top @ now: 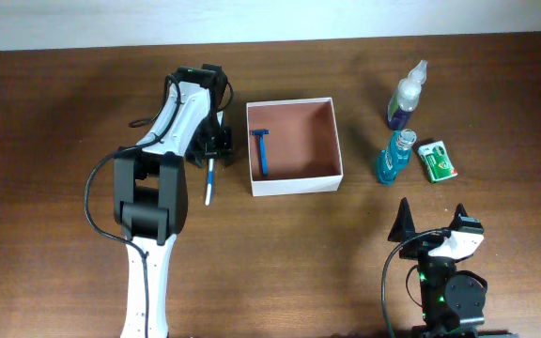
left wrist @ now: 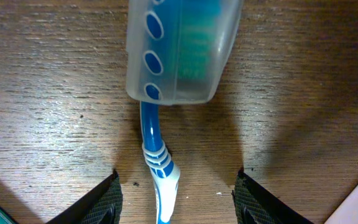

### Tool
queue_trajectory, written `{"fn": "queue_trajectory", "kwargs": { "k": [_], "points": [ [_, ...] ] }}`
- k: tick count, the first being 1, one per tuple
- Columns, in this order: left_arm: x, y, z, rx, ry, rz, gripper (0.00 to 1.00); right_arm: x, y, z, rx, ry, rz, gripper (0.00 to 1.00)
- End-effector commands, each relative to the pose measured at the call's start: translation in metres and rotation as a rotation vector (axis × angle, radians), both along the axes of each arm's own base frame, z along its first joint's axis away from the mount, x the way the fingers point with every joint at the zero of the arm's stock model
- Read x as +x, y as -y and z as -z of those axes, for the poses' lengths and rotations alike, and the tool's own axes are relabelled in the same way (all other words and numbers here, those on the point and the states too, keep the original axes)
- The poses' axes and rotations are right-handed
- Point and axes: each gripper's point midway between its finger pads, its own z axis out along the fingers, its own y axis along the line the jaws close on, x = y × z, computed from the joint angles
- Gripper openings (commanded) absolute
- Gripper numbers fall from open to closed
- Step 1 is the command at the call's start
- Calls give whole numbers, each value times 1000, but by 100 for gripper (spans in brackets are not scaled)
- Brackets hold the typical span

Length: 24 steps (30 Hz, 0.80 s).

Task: Pack container
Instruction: 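Lower the left gripper and grasp the toothbrush handle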

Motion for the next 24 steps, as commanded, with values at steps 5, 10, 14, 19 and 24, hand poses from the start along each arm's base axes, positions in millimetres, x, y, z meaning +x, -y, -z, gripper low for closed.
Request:
{"fn": "queue_trajectory", "kwargs": {
  "k": [5, 10, 14, 19, 24],
  "points": [
    [-8, -2, 13, 5, -35, 15, 54, 0, 0, 2, -11, -5, 0, 98],
    [-8, -2, 13, 5, -36, 15, 19, 0, 0, 2, -11, -5, 0, 98],
    [-8, -2, 13, 5, -35, 15, 6, 0, 0, 2, -11, -5, 0, 98],
    [-4, -1, 5, 3, -24, 15, 1, 0, 0, 2, -11, -5, 0, 98],
    [27, 1, -44, -23, 89, 6, 1, 0, 0, 2, -11, -5, 0, 99]
  ]
}}
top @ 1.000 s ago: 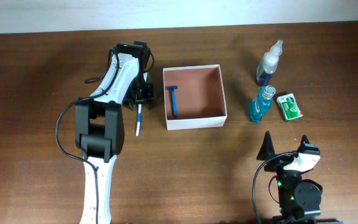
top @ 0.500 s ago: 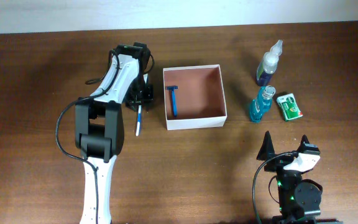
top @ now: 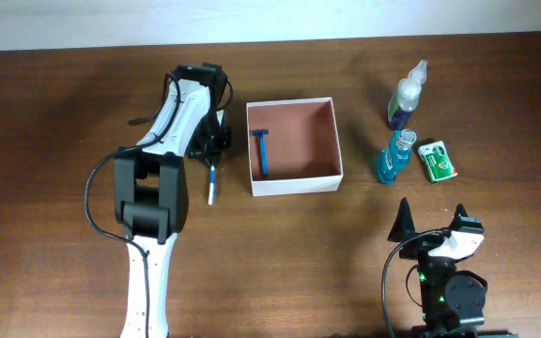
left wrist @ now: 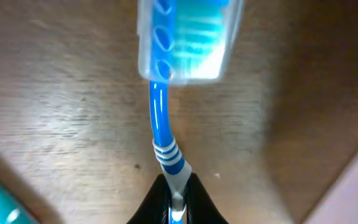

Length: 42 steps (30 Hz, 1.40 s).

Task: Pack container
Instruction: 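Lower the left gripper and grasp the toothbrush handle, then carry the toothbrush over the pink box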

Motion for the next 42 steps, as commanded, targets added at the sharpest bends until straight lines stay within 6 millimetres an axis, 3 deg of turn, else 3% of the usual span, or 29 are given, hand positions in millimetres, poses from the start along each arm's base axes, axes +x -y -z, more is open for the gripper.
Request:
{"fn": "queue_trajectory", "kwargs": {
  "k": [1, 7, 12, 18, 26, 29, 34, 36, 42],
  "points": [
    [36, 2, -48, -27, 145, -12, 1, 0, 0, 2, -11, -5, 0, 98],
    [54, 19, -145, -111, 346, -1, 1, 0, 0, 2, -11, -5, 0, 99],
    [44, 74, -181, -262, 412, 61, 1, 0, 0, 2, -11, -5, 0, 98],
    [22, 129, -179, -287, 396, 128, 0, 0, 0, 2, -11, -5, 0, 98],
    [23, 157, -163, -125, 482, 273, 1, 0, 0, 2, -11, -5, 0, 98],
    [25, 160, -145, -109, 456, 314, 1, 0, 0, 2, -11, -5, 0, 98],
    [18, 149, -97, -40, 327, 314, 1, 0, 0, 2, -11, -5, 0, 98],
    [15, 145, -89, -26, 294, 313, 1, 0, 0, 2, -11, -5, 0, 98],
    [19, 148, -87, -33, 311, 328, 1, 0, 0, 2, -11, -5, 0, 98]
  ]
}}
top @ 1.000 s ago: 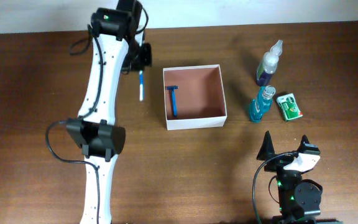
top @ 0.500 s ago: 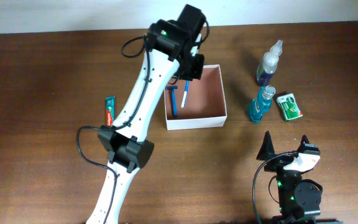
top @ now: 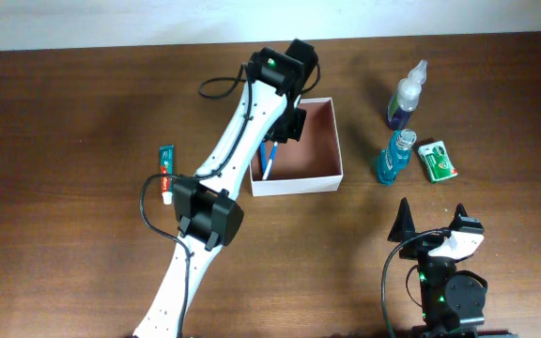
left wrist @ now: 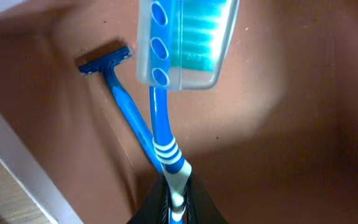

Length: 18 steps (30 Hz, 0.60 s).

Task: Pack container
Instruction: 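Carry the toothbrush over the pink box, then lower the toothbrush into the box and release it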

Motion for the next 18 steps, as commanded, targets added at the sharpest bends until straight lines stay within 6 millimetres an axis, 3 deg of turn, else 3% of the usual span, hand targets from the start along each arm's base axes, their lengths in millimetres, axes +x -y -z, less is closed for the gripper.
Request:
{"fn": "queue_trajectory", "kwargs": {
  "k": [1, 9, 18],
  "points": [
    [8, -2, -9, -6, 43, 15, 1, 0, 0, 2, -11, -5, 0, 98],
    [12, 1, -3, -8, 50, 28, 1, 0, 0, 2, -11, -5, 0, 98],
    [4, -4, 30, 39, -32, 38, 1, 0, 0, 2, -11, -5, 0, 98]
  ]
}}
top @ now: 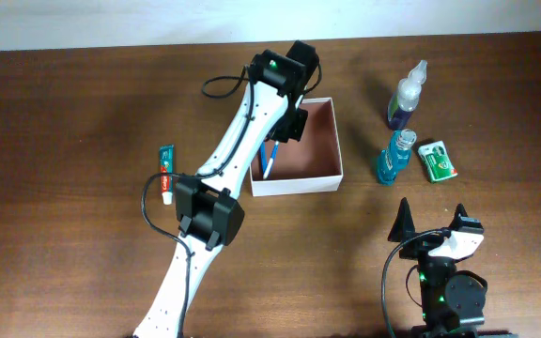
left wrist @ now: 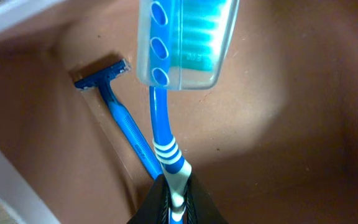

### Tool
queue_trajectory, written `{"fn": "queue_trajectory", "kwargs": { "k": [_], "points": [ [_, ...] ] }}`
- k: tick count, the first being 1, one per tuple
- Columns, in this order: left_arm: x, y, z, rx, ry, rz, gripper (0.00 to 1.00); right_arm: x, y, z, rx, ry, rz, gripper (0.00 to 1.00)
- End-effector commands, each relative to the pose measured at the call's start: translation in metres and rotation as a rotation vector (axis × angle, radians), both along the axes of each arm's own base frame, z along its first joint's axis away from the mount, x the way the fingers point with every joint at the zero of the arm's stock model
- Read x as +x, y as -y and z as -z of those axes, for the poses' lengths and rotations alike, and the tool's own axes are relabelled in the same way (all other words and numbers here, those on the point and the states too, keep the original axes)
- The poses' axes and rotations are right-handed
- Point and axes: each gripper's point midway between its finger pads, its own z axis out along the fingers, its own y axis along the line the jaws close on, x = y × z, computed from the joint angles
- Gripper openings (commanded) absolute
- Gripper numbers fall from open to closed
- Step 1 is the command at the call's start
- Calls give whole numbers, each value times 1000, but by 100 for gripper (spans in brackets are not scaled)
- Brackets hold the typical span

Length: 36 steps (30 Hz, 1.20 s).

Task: Pack container
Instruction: 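Lower the toothbrush into the box and release it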

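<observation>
A white box with a brown inside (top: pixel 332 122) stands mid-table. My left gripper (left wrist: pixel 176 202) is shut on the blue-and-white toothbrush (left wrist: pixel 164 134), whose head wears a clear cap (left wrist: pixel 185 40); it hangs over the box floor. A blue razor (left wrist: pixel 120 118) lies in the box beside it. In the overhead view the left gripper (top: pixel 275 141) is over the box's left half, with the toothbrush handle (top: pixel 267 161) showing below it. My right gripper (top: pixel 430 230) rests at the near right; whether its jaws are open or shut does not show.
A tube of toothpaste (top: pixel 165 171) lies left of the box. To the right stand a clear spray bottle (top: pixel 406 94), a blue bottle (top: pixel 395 157) and a green packet (top: pixel 439 161). The box's white walls (left wrist: pixel 8 168) rise around the left gripper.
The left gripper has shifted slightly within the box; the razor sits a little further left and higher in the wrist view. Otherwise nothing changed.
The left gripper stood open around the toothbrush handle on the table left of the box. It then shut on the handle. Later it held the toothbrush over the box's inside, above the razor, uncovering the toothpaste tube, and it is still there now.
</observation>
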Motion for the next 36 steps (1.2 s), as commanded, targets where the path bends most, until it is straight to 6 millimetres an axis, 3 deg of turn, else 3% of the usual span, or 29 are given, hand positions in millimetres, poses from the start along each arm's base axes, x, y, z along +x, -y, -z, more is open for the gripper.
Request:
{"fn": "queue_trajectory", "kwargs": {
  "k": [1, 18, 23, 28, 36],
  "points": [
    [-2, -7, 22, 39, -44, 10, 1, 0, 0, 2, -12, -5, 0, 98],
    [-5, -9, 54, 70, -95, 10, 1, 0, 0, 2, -12, -5, 0, 98],
    [-5, -9, 55, 70, -96, 10, 2, 0, 0, 2, -12, -5, 0, 98],
    [-5, -9, 55, 71, -98, 10, 7, 0, 0, 2, -12, -5, 0, 98],
    [-8, -10, 54, 76, -107, 10, 24, 0, 0, 2, -12, -5, 0, 98]
  ]
}}
